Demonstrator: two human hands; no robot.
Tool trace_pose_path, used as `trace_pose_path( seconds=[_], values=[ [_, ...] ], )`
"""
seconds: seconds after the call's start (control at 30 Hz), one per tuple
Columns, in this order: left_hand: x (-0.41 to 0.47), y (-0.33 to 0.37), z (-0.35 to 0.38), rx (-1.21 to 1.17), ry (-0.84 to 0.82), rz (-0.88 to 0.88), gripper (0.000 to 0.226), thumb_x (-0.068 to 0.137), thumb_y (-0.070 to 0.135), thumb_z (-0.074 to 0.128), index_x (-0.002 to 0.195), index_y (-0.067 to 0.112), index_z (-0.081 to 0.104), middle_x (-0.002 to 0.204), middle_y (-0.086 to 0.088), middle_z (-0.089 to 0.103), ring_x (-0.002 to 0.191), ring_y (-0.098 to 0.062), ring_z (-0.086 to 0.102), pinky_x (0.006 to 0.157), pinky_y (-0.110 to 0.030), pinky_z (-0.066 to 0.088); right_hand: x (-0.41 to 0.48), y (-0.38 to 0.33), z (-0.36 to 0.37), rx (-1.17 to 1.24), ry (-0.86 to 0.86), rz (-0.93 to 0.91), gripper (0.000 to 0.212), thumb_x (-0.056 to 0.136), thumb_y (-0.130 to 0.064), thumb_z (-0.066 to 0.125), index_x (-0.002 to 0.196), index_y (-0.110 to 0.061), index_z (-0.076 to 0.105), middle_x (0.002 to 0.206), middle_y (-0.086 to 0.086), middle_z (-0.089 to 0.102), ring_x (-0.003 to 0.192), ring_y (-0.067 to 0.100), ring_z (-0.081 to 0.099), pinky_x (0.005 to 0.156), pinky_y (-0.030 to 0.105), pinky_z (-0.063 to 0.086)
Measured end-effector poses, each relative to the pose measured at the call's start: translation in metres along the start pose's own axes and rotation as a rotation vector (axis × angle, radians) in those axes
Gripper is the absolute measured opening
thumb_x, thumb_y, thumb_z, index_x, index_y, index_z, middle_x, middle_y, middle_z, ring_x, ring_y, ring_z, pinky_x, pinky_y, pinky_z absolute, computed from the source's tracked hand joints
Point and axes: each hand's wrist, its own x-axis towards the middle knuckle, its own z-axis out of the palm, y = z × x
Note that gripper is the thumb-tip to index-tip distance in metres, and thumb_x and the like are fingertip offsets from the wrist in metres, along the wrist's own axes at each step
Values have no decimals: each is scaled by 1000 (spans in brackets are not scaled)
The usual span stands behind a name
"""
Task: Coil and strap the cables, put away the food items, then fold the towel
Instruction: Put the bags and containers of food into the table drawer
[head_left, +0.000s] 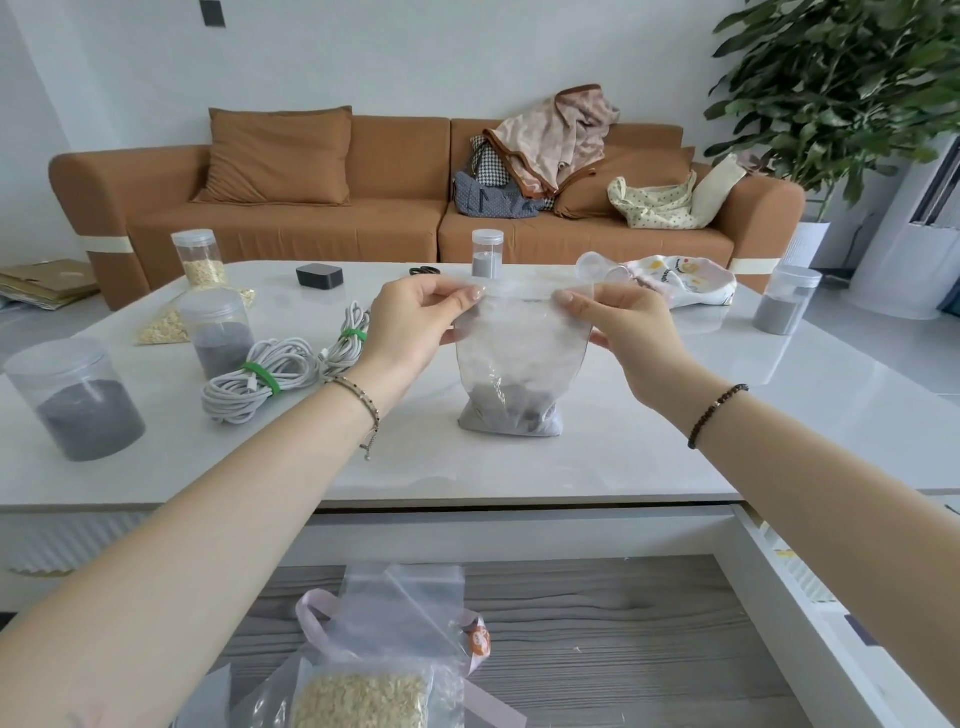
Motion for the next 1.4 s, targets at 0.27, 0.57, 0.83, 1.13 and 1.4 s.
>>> trace_pose_path(
  seconds=[0.27, 0.57, 0.83, 1.13, 1.4],
  values=[
    [1, 7, 0, 48, -57, 0, 10, 82, 24, 82, 91, 19, 80, 93, -5, 79, 93, -16, 74, 87, -36, 60, 2, -1, -1, 38, 40, -4, 9, 83, -16, 79, 80, -8, 75, 77, 0, 74, 84, 18, 65, 92, 34, 54],
    [-2, 20, 0, 121, -117, 68, 6, 85, 13, 80, 81, 16, 77, 87, -8, 77, 80, -13, 70, 84, -30, 60, -6, -2, 5, 56, -25, 20, 13, 82, -28, 79, 85, -15, 78, 88, -1, 76, 81, 15, 65, 86, 33, 53],
    [-5, 21, 6, 148, -117, 103, 5, 82, 18, 83, 87, 18, 80, 87, -2, 78, 85, -10, 73, 88, -33, 59, -4, -7, 10, 43, -80, 16, 24, 74, -29, 84, 89, -11, 80, 90, 5, 75, 82, 16, 64, 82, 30, 47],
    [-6, 22, 13, 218, -78, 191, 5, 84, 18, 81, 88, 20, 79, 89, 3, 78, 92, -12, 73, 89, -32, 58, -5, -8, 10, 38, -100, 7, 15, 77, -28, 82, 83, -15, 79, 88, 2, 75, 80, 15, 64, 83, 28, 48],
    [2, 6, -12, 238, -87, 98, 42, 97, 39, 65, 94, -1, 77, 100, -21, 74, 97, -29, 71, 93, -46, 56, -6, 9, -1, -77, -152, 115, 23, 99, -33, 60, 101, -15, 73, 96, 7, 77, 87, 19, 69, 84, 31, 53]
  ],
)
